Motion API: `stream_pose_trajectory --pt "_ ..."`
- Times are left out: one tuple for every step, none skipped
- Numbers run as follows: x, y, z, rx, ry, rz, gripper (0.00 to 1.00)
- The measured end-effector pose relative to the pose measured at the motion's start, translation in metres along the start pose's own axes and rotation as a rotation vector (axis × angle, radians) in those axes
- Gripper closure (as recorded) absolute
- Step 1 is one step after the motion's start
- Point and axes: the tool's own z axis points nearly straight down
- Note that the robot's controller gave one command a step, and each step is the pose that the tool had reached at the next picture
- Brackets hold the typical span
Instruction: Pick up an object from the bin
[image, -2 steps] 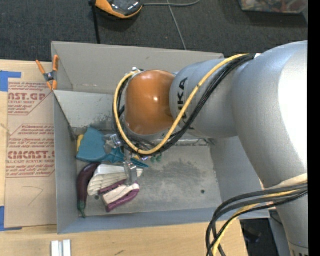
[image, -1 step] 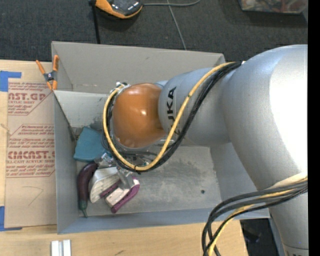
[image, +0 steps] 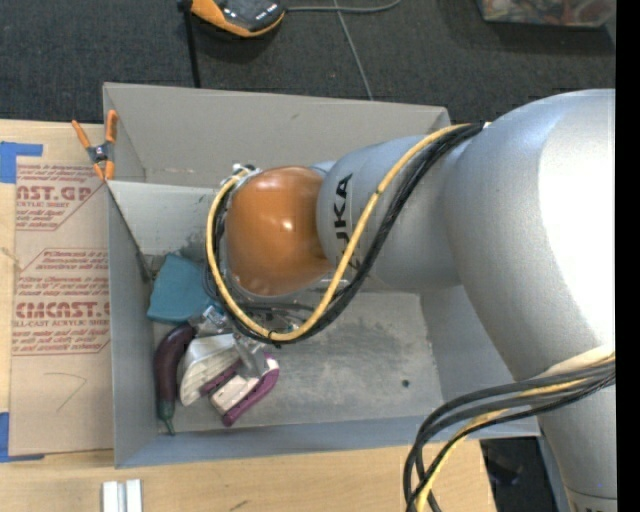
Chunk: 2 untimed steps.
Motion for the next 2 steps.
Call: stream_pose_trajectory --pt "-0.002 0.008 -0.039 -0.004 0.001 -0.012 1.0" --pt "-0.015 0.004 -0.069 0.001 -0.007 -0.002 1.0"
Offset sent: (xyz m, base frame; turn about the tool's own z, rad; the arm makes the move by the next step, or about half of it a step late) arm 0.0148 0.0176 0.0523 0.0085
